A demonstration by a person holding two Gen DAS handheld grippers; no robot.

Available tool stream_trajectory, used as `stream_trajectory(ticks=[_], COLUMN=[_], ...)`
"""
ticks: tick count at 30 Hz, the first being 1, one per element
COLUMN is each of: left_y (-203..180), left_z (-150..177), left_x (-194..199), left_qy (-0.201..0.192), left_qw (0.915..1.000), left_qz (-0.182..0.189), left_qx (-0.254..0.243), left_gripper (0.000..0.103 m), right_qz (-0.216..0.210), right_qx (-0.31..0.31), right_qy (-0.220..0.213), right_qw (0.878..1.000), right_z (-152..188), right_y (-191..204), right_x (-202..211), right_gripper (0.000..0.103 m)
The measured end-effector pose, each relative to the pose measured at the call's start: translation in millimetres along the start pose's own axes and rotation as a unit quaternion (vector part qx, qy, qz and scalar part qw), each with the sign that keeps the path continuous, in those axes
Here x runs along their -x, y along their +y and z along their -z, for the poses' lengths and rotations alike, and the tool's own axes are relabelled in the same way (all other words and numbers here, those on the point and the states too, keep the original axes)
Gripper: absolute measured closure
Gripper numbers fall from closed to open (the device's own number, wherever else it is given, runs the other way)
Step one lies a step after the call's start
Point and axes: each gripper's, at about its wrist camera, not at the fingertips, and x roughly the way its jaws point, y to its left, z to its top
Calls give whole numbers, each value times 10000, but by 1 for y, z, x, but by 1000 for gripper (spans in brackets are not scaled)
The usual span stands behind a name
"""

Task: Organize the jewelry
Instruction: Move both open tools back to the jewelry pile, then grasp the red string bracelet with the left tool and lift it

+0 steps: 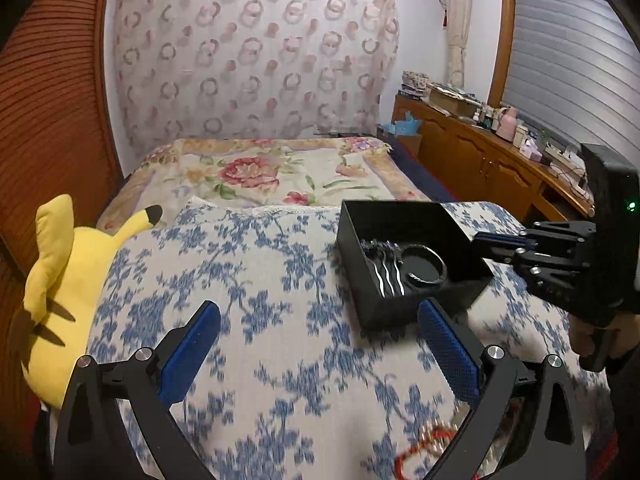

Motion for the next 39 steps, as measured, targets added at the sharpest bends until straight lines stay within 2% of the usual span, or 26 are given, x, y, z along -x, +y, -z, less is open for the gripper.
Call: stream_trajectory(ticks=[9,15,18,21,22,23,25,31,35,39], left_y=[-12,-19,-24,-27,-29,-29,-32,-41,-49,-54], left_z=[46,76,89,95,97,99,102,98,95,93], left_x=[29,34,39,43,44,46,46,33,11,-3], left_qy=[73,273,347,371,384,389,454,727,1025,1120], left_qw=[10000,9993,9986,9983,9981,9979,9973,9939,9914,9901], left_qz=[64,233,396,454,488,503,554,787,646,440], left_qx=[15,47,6,-28,-53,-75,-129,-275,-498,-720], left_gripper=[8,8,8,8,9,11,26,62,66,67], right_qz=[-180,-201,-162,-228,-223,-216,-240,-227,-398,-393], right_qx=[-177,-410,-475,-591,-622,-622,-621,-589,-634,-650], right_qy=[-57,19,86,196,217,222,242,169,137,128], right_qw=[9997,9990,9987,9978,9976,9976,9975,9979,9971,9970], right_z=[51,87,103,118,123,126,131,135,137,137], right_y=[29,43,47,49,50,52,54,58,56,55], right_x=[52,68,69,67,67,67,66,67,68,68], right_gripper=[95,95,88,88,85,82,77,77,77,77])
